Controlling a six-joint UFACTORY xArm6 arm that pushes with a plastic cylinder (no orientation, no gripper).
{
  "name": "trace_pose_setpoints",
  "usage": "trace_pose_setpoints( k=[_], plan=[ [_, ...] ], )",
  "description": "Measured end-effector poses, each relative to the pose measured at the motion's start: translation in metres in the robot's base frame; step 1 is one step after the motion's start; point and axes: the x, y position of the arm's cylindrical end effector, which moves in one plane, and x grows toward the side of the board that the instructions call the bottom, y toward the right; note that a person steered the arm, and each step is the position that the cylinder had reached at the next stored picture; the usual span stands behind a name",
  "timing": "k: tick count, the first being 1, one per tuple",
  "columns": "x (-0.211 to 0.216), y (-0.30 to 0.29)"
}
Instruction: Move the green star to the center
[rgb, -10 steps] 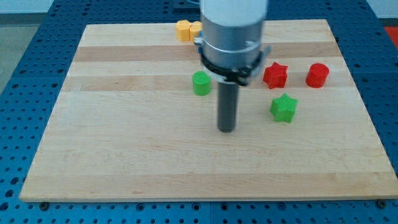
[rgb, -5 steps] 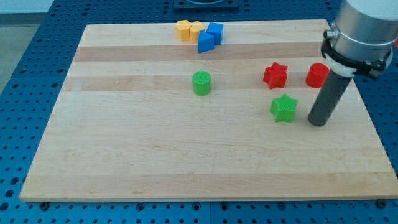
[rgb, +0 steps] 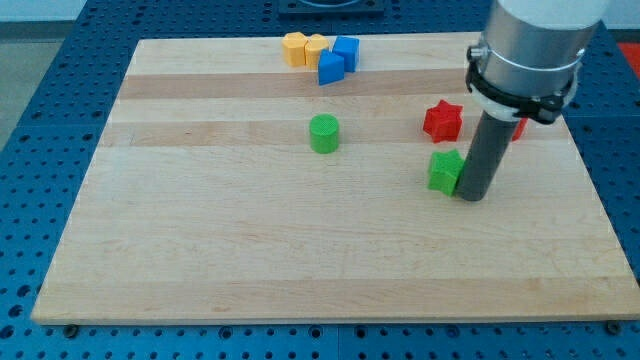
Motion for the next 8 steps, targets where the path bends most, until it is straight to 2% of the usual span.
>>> trace_pose_setpoints(
  k=[2,4,5,8],
  plan=[
    [-0.007,-0.021],
    [-0.018,0.039],
    [-0.031,0.042],
    [-0.031,-0.037]
  ],
)
